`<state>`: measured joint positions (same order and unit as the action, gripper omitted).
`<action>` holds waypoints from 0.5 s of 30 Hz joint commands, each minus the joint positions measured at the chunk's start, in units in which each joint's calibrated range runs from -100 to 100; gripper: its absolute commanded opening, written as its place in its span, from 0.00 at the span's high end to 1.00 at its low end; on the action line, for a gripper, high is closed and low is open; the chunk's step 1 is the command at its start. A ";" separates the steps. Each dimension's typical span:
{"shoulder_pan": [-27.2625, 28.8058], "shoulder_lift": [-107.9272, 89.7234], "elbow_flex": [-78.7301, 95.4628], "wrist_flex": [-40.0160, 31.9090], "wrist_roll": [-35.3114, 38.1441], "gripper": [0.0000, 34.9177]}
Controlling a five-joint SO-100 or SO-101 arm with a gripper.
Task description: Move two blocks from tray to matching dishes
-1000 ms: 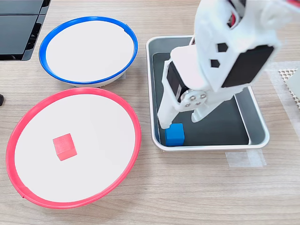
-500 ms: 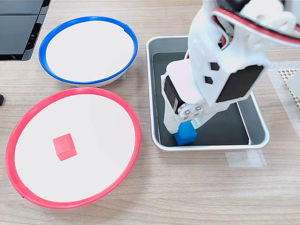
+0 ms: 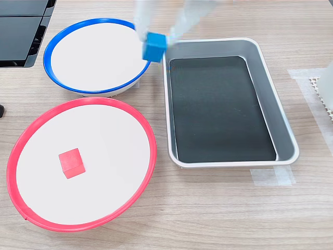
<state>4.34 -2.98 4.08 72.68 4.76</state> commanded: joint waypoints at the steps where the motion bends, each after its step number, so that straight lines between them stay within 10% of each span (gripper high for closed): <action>1: 6.91 6.61 -5.49 -10.81 -2.15 0.99; 6: 8.23 15.82 -7.22 -19.97 -2.34 0.99; 12: 6.91 15.82 0.97 -31.12 0.59 0.52; 15: 6.72 11.64 5.34 -34.50 0.73 0.54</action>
<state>11.42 14.15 6.26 42.01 4.96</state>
